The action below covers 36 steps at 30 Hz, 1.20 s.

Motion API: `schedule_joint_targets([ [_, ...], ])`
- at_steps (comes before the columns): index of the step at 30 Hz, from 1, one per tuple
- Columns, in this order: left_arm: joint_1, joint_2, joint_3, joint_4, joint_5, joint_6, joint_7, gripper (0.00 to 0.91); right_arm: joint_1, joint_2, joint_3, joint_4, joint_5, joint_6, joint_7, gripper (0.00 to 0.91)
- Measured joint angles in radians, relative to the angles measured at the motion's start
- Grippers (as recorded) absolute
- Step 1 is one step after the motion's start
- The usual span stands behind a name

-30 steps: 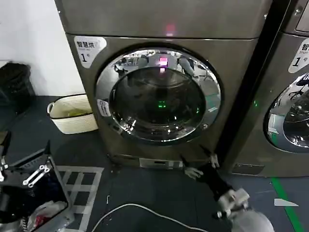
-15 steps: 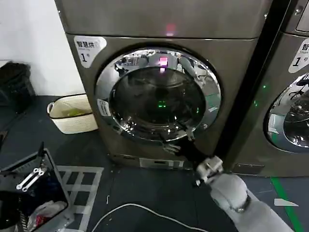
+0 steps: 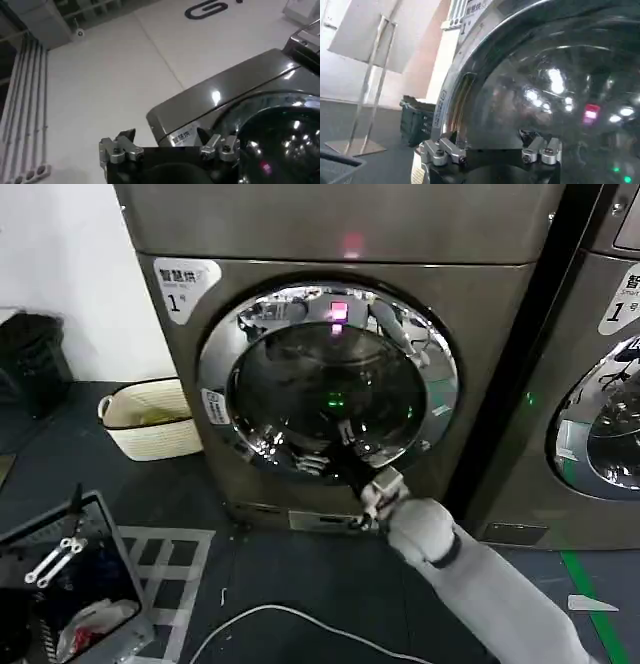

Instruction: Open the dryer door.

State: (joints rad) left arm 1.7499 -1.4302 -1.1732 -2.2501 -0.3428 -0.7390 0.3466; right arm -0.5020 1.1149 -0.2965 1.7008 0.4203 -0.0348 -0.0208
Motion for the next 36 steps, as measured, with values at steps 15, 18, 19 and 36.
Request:
schedule_joint_targets([
  [15,0.010,-0.014,-0.031,-0.012,-0.006,-0.011,0.000,0.907,0.105,0.156,-0.091,-0.156,-0.037,0.010,-0.007,0.907],
  [18,0.015,-0.014,-0.041,-0.013,-0.006,-0.011,0.000,0.907,0.118,0.185,-0.096,-0.186,-0.044,0.014,-0.012,0.907],
  [19,0.016,-0.013,-0.044,-0.013,-0.006,-0.012,0.000,0.907,0.124,0.197,-0.097,-0.199,-0.047,0.016,-0.015,0.907],
  [36,0.025,-0.016,-0.059,-0.016,-0.010,-0.016,0.000,0.907,0.194,0.349,-0.114,-0.390,-0.066,0.047,-0.073,0.907],
])
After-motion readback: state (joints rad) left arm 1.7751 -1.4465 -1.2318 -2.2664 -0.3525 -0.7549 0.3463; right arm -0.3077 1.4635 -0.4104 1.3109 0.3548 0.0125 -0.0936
